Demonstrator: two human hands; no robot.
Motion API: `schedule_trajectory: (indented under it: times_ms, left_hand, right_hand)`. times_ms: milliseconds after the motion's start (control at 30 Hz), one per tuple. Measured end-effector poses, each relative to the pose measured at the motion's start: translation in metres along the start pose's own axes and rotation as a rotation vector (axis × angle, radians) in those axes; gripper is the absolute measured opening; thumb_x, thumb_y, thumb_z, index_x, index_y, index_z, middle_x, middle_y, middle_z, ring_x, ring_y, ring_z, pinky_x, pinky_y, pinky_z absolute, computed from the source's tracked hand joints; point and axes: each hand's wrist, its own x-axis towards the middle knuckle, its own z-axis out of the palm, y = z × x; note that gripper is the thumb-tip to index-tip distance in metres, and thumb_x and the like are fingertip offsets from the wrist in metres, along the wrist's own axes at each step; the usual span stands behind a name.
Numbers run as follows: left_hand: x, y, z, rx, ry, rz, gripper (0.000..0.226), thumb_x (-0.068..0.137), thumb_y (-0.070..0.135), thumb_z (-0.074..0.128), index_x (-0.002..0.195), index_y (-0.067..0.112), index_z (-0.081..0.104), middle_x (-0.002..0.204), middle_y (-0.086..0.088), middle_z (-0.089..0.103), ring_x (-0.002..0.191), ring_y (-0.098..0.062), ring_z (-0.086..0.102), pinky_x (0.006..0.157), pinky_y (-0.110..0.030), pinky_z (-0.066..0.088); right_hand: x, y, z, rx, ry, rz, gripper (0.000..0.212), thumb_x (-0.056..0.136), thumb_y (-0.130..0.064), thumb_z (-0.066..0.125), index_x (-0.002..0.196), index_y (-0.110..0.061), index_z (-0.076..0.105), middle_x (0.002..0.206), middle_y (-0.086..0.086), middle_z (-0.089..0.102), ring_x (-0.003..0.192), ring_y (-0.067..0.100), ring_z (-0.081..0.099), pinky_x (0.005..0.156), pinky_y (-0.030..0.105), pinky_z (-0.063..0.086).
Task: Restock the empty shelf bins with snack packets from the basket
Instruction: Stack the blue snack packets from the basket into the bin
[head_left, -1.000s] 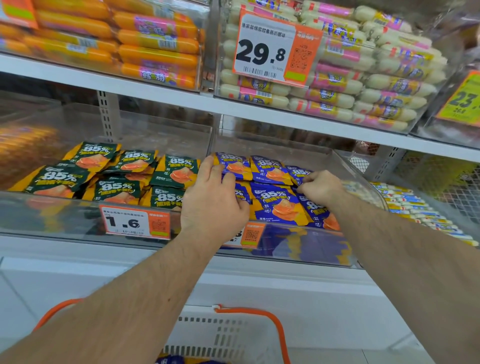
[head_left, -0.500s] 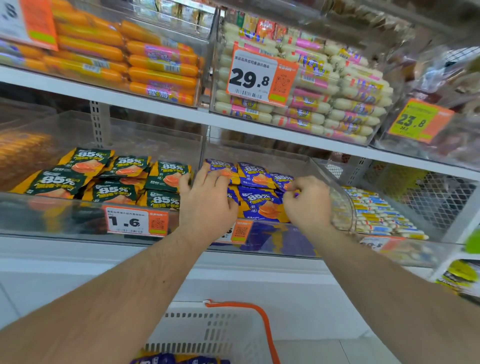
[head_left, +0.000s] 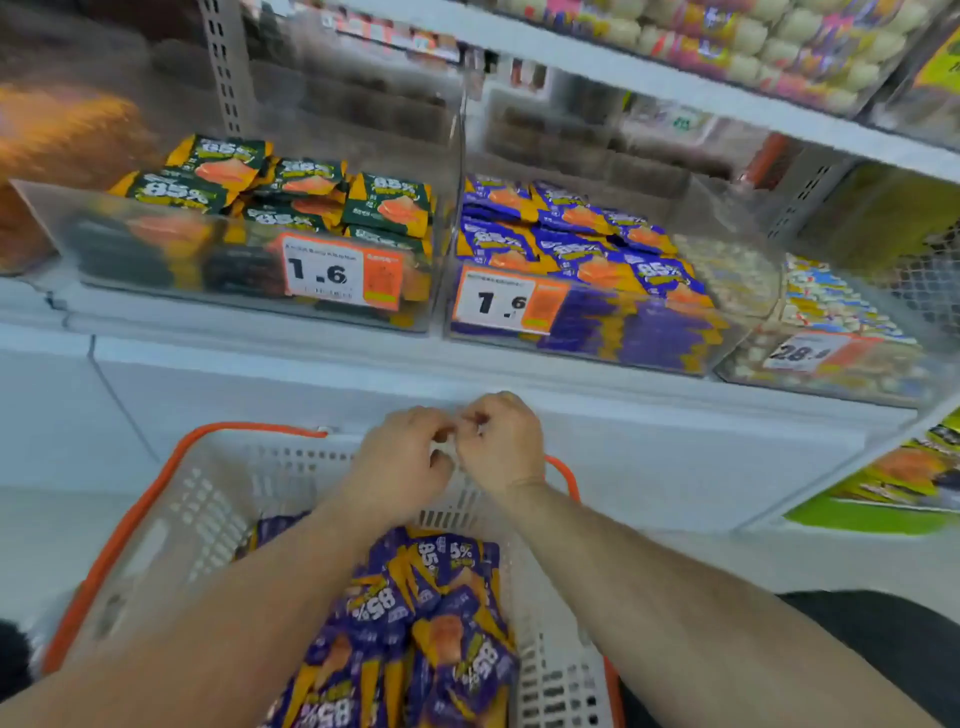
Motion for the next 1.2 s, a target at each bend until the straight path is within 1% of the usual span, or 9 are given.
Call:
schedule_trajectory:
  times_ms: [233,367,467,633,700,867,1000,1100,1200]
  left_hand:
    - [-0.037,-0.045,0.04,-0.071,-0.3,-0.312,0.024,0.092,0.015,0.051,0.114,0.02,0.059,0.107,0.003,0.062,0.092,-0.017,0.058,0.079,-0.029,0.049]
    - [-0.044,-0.055,0.057,-0.067,-0.381,-0.351,0.02,0.093,0.014,0.05,0.109,0.022,0.059,0.104,0.002,0.062,0.091,-0.016,0.057,0.08,-0.031,0.049]
    - [-0.043,-0.058,0.064,-0.071,-0.418,-0.383,0.025,0.094,0.015,0.049,0.116,0.02,0.06,0.11,0.002,0.063,0.098,-0.017,0.058,0.088,-0.034,0.051]
    - [-0.04,-0.062,0.07,-0.058,-0.441,-0.411,0.025,0.094,0.018,0.049,0.117,0.021,0.059,0.11,0.003,0.063,0.098,-0.017,0.058,0.088,-0.037,0.053]
    - [-0.041,-0.062,0.072,-0.047,-0.464,-0.415,0.024,0.095,0.019,0.048,0.116,0.022,0.059,0.11,0.004,0.062,0.096,-0.016,0.058,0.085,-0.036,0.053]
    - [-0.044,-0.062,0.071,-0.033,-0.475,-0.424,0.025,0.095,0.02,0.047,0.116,0.022,0.06,0.113,0.004,0.063,0.099,-0.016,0.058,0.086,-0.036,0.053]
    - [-0.045,-0.059,0.067,-0.026,-0.486,-0.423,0.027,0.095,0.02,0.047,0.118,0.022,0.06,0.116,0.003,0.064,0.101,-0.017,0.059,0.088,-0.037,0.054]
    - [-0.048,-0.056,0.064,-0.024,-0.5,-0.411,0.027,0.095,0.019,0.047,0.119,0.022,0.06,0.118,0.003,0.064,0.102,-0.015,0.059,0.088,-0.034,0.053]
    - [-0.052,-0.053,0.061,-0.019,-0.518,-0.401,0.028,0.094,0.019,0.046,0.119,0.024,0.06,0.119,0.004,0.064,0.103,-0.015,0.059,0.089,-0.036,0.053]
  right_hand:
    - [-0.073,0.09,0.059,-0.219,-0.719,0.57,0.017,0.085,-0.011,0.052,0.068,-0.012,0.051,0.062,0.004,0.045,0.052,0.017,0.041,0.044,0.026,0.03]
    - [-0.114,0.123,0.071,-0.441,-0.939,0.66,0.031,0.092,-0.025,0.052,0.065,-0.022,0.039,0.067,0.001,0.042,0.064,0.02,0.048,0.054,0.029,0.041]
    - [-0.128,0.134,0.076,-0.459,-0.98,0.677,0.034,0.093,-0.022,0.049,0.064,-0.027,0.031,0.072,0.0,0.044,0.073,0.023,0.048,0.07,0.034,0.043]
    - [-0.126,0.135,0.074,-0.495,-1.035,0.648,0.032,0.095,-0.021,0.05,0.072,-0.035,0.032,0.135,0.01,0.052,0.127,0.031,0.049,0.103,0.037,0.041]
    - [-0.131,0.136,0.081,-0.538,-0.993,0.667,0.015,0.097,-0.024,0.045,0.083,-0.026,0.052,0.134,0.009,0.055,0.123,0.027,0.054,0.099,0.034,0.045]
    - [-0.138,0.131,0.084,-0.589,-0.933,0.746,0.025,0.094,-0.023,0.05,0.114,-0.012,0.062,0.127,0.01,0.059,0.115,0.026,0.059,0.092,0.031,0.052]
    - [-0.133,0.124,0.078,-0.6,-0.855,0.71,0.023,0.091,-0.016,0.051,0.105,-0.012,0.07,0.115,0.007,0.067,0.106,0.024,0.065,0.082,0.031,0.054]
    - [-0.134,0.121,0.077,-0.565,-0.96,0.655,0.015,0.096,-0.014,0.048,0.092,-0.016,0.063,0.102,0.009,0.066,0.111,0.025,0.062,0.086,0.031,0.051]
    - [-0.145,0.119,0.074,-0.53,-1.058,0.571,0.031,0.1,-0.013,0.047,0.13,-0.008,0.051,0.128,0.015,0.056,0.116,0.021,0.055,0.083,0.019,0.051]
